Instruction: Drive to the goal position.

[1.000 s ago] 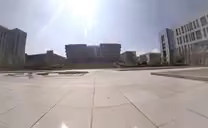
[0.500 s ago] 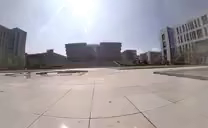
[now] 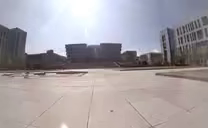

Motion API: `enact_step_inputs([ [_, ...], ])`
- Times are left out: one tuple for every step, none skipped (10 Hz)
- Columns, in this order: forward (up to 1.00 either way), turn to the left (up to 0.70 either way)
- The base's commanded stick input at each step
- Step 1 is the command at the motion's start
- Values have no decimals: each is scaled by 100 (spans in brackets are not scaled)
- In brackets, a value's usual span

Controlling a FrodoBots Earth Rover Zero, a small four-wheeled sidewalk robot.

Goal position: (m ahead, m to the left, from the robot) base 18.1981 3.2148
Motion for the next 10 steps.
enact_step_inputs([
  [70,2],
  [70,2],
  [70,2],
  [70,2],
  [70,2],
  [70,2],
  [70,2],
  [70,2],
  [70,2],
  [70,2],
])
